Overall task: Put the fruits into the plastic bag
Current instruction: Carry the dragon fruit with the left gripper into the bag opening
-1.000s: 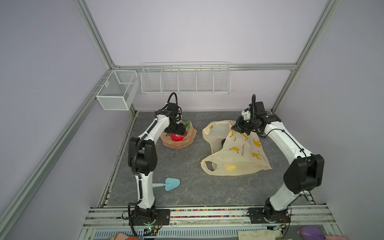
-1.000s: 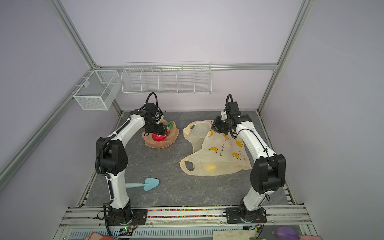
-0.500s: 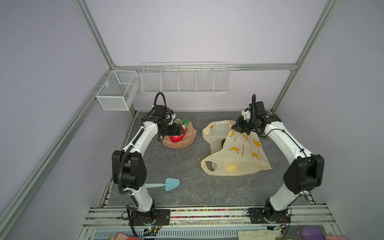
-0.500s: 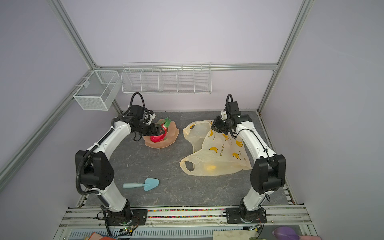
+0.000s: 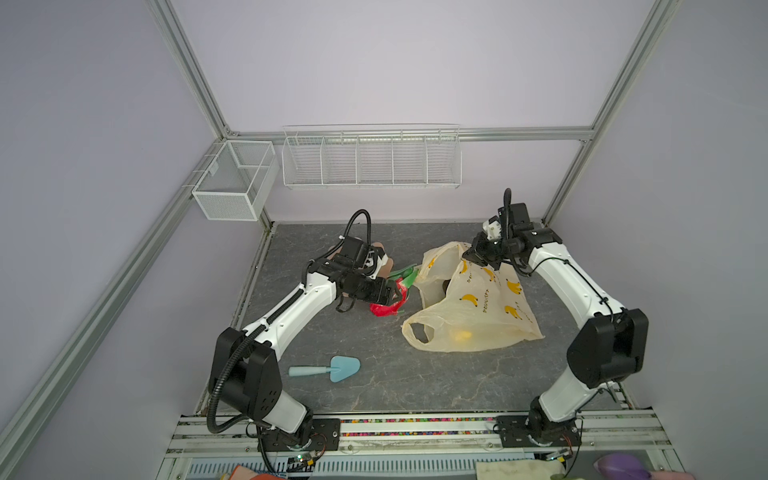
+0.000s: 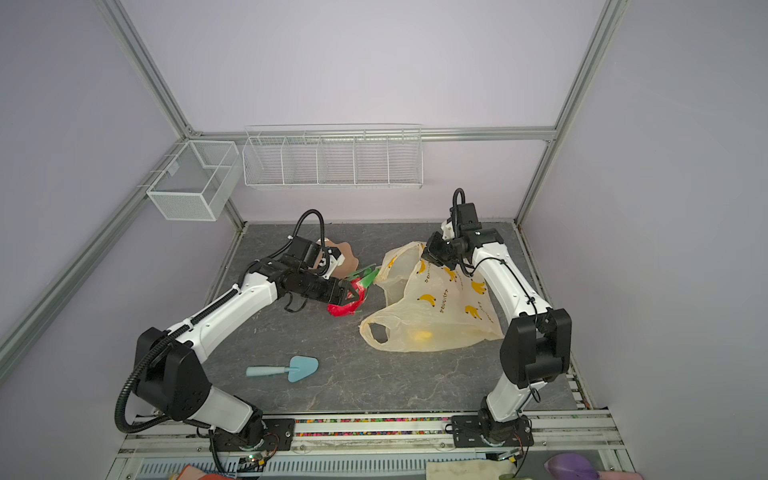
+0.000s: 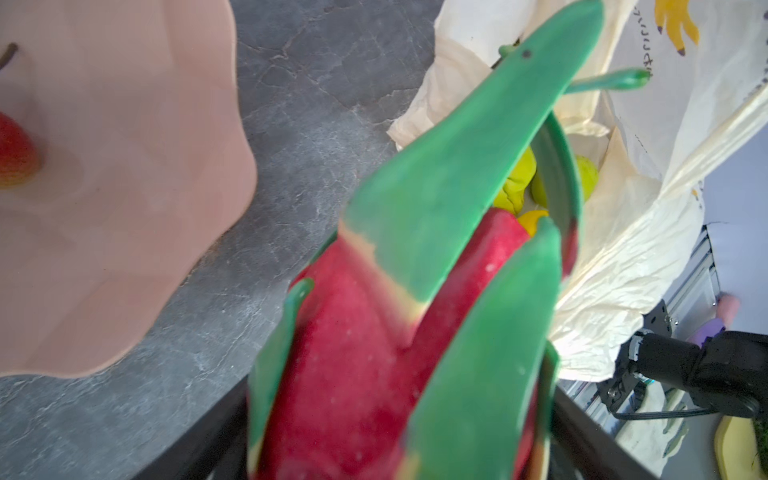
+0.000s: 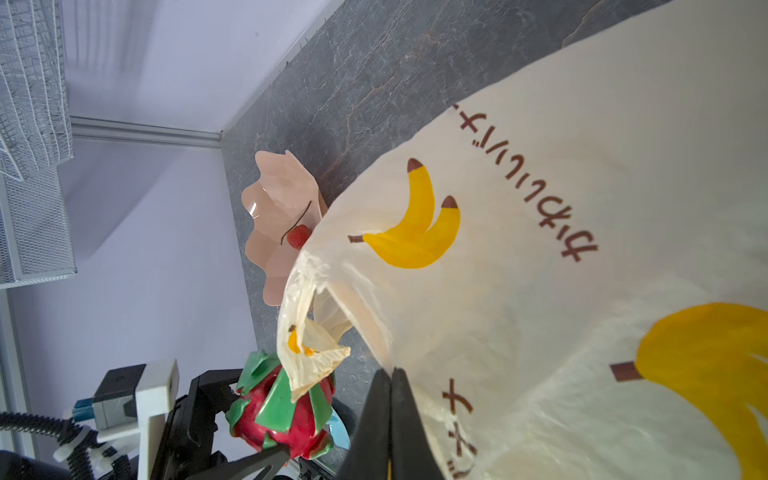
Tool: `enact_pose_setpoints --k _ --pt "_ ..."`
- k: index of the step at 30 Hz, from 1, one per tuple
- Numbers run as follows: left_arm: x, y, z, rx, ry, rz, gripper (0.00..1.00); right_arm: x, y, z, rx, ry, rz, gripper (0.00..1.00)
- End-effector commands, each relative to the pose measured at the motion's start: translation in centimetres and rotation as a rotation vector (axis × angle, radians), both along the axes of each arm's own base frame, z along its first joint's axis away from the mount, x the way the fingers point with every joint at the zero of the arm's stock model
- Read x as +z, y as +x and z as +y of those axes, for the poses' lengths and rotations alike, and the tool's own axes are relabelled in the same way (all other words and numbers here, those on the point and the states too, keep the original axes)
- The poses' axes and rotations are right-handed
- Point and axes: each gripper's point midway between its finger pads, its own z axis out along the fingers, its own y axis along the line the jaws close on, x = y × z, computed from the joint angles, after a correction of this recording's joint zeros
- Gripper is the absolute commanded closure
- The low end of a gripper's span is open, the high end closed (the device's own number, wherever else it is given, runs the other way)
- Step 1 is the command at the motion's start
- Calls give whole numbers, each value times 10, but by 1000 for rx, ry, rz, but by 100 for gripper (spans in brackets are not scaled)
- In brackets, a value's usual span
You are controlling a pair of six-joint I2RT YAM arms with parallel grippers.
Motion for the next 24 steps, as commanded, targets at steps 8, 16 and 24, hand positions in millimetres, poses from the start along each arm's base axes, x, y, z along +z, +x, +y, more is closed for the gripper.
enact_pose_setpoints --k 8,16,24 --pt "15 3 -10 -27 37 -88 64 3 -2 -2 11 -1 -6 93" --pt "19 -24 22 9 99 -109 65 2 -1 -2 9 1 -7 93" --pt "16 -41 33 -58 180 -170 65 1 -1 -1 12 2 -3 93"
